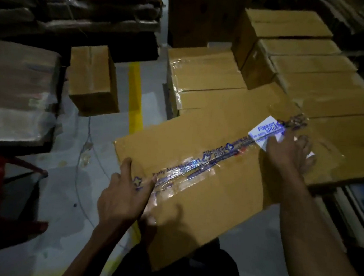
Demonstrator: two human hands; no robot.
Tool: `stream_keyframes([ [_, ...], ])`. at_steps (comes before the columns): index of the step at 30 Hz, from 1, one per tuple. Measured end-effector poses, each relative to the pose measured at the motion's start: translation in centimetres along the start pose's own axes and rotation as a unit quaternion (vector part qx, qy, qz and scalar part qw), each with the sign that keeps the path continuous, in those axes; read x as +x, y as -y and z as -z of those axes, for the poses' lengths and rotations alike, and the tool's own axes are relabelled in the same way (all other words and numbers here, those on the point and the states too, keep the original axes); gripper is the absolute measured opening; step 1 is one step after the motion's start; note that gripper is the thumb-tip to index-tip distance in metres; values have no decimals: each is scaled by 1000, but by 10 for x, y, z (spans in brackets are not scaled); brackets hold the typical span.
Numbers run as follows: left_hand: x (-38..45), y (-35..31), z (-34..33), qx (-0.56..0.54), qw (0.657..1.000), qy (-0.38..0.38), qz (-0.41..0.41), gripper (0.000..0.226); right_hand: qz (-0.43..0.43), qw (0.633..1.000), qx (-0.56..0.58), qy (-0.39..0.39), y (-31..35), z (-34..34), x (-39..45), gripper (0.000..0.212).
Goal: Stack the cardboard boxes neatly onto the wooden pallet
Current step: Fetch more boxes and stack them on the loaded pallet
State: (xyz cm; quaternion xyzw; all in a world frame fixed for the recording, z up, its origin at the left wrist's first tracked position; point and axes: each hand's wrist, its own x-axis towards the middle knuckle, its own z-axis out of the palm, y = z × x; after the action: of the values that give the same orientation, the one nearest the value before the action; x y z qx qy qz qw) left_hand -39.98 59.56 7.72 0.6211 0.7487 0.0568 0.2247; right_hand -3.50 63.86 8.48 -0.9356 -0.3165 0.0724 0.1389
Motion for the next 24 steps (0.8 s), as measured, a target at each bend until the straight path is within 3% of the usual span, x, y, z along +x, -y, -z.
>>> stream_keyframes([
  [3, 12, 12, 11, -4, 998, 5, -66, 75, -39, 999, -16, 13, -4, -2, -52, 60],
  [9, 28, 26, 22, 65, 985, -15, -162, 66, -141, 988, 70, 12, -9, -13, -123, 78],
  [13, 51, 17, 33, 164, 963, -66, -203, 49, -148, 982, 119, -9, -11, -19, -130, 84],
  [16, 72, -12, 39, 167, 949, -96, -248, 48, -136, 982, 132, -10, -12, -18, -131, 84],
  [20, 107, -57, 24, 177, 931, -26, -318, 65, -142, 979, 144, 0, -15, -17, -132, 86],
  [24, 134, -93, 5, 133, 941, 59, -304, 69, -138, 978, 156, -3, -17, -17, -129, 87],
])
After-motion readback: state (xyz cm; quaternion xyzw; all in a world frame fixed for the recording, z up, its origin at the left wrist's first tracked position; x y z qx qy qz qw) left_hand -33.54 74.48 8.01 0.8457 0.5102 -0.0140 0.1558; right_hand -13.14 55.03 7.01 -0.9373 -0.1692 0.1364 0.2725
